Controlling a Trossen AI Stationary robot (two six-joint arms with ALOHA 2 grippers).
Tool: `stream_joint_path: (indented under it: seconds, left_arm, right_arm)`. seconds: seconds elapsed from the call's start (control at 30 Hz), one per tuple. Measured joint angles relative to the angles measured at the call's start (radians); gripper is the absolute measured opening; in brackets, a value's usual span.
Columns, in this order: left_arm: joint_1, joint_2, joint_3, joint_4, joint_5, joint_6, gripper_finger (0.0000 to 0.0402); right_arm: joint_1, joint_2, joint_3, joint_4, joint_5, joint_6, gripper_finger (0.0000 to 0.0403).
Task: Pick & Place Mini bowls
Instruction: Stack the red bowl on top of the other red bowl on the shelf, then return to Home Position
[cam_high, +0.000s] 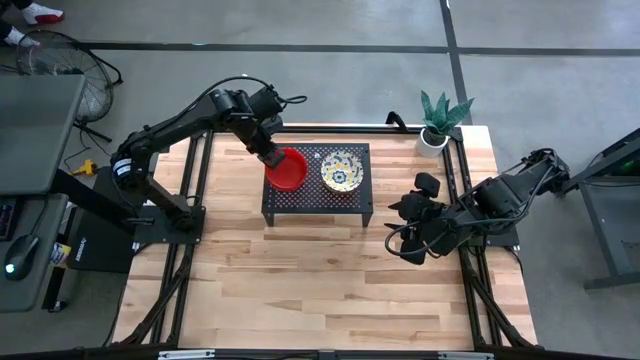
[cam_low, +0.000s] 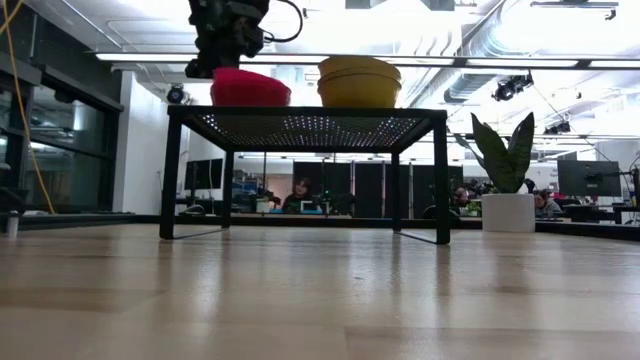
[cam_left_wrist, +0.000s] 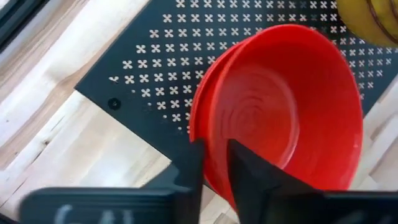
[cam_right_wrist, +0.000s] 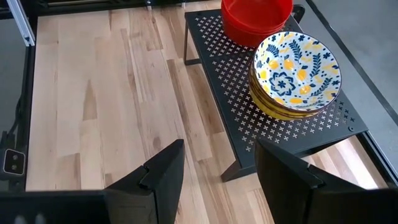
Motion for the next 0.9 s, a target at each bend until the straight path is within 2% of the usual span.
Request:
stream_joint_path:
  seconds: [0.17,0.3,0.57,0.67,0.77,0.9]
  left_arm:
    - [0.0,0.0,0.0,0.005,0.013,0.001,0.012]
    - [0.0,0.0,0.028,-0.002,0.003,0.009,0.0142]
    - [0.0,-0.001,0.205,-0.024,-0.116,0.123,0.0135]
    - [0.0,-0.001,0.266,-0.054,-0.126,0.179,0.0128]
    - [-0.013,-0.002,0.298,-0.095,-0.133,0.209,0.0118]
    - [-0.061,-0.013,0.291,-0.116,-0.202,0.252,0.0096]
  right_arm:
    - [0.0,0.0,0.0,-0.003,-0.005,0.0,0.0183]
    - [0.0,0.0,0.0,-0.012,-0.006,0.002,0.0183]
    - [0.0,0.0,0.0,-0.016,-0.006,0.011,0.0183]
    - [0.0,0.0,0.0,-0.036,-0.006,0.026,0.0183]
    - [0.0,0.0,0.0,-0.082,-0.006,0.05,0.0183]
    - [0.0,-0.002,0.0,-0.165,-0.005,0.098,0.0183]
